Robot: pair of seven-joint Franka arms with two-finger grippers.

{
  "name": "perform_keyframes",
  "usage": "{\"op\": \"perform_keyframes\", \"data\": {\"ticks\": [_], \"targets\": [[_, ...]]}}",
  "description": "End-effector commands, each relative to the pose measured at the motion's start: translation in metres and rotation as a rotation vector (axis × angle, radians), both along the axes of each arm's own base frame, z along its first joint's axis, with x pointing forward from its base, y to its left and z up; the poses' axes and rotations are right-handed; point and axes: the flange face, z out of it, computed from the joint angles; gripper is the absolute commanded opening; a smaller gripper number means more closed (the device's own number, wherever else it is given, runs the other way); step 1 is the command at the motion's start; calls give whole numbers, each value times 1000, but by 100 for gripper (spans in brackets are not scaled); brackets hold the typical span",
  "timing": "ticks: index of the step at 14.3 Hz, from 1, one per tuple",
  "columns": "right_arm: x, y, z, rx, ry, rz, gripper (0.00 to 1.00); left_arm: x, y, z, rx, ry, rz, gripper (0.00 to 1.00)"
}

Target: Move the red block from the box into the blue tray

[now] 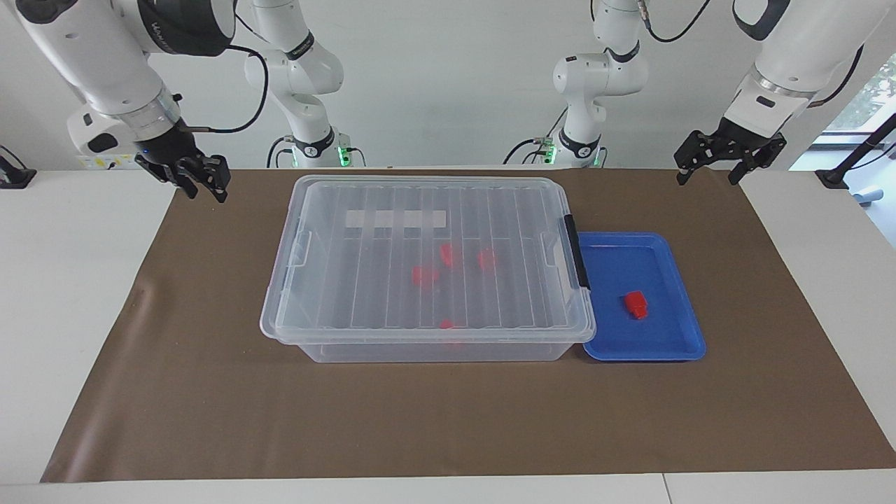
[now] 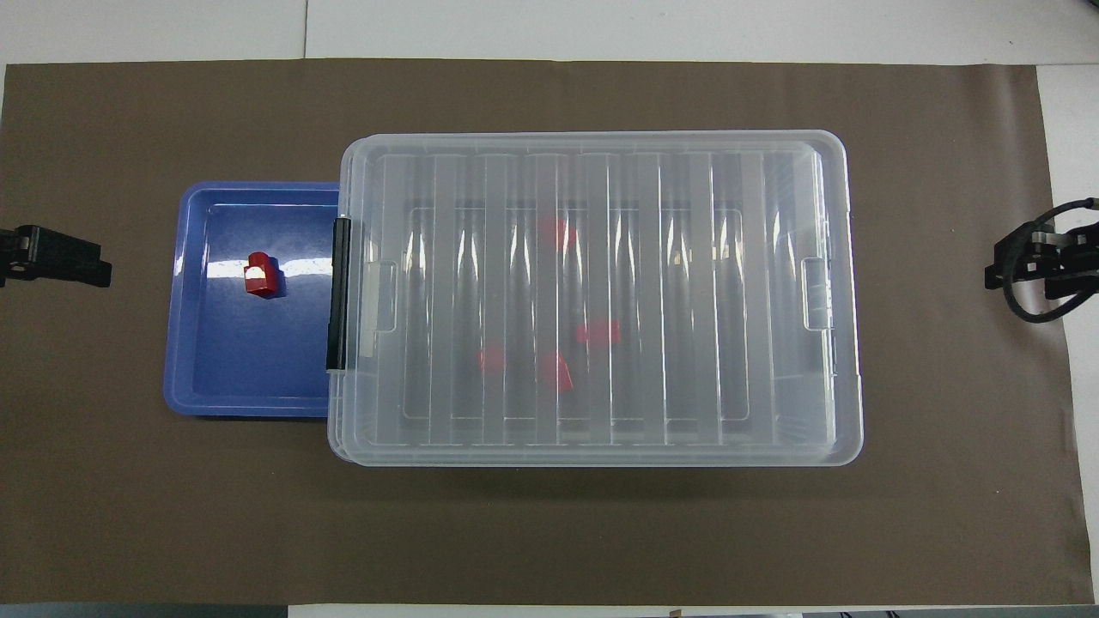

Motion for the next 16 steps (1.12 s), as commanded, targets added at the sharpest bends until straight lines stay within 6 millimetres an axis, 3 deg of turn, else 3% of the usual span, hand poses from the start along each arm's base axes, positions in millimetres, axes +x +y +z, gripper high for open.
{"op": "perform_keyframes", "data": {"ticks": [1, 16], "targets": [[-3, -9, 1, -13, -1, 31, 100, -9, -4, 3, -17, -5, -15, 100], [0, 2, 10, -23, -48, 58, 100, -12, -5, 3, -14, 9, -15, 100]]}}
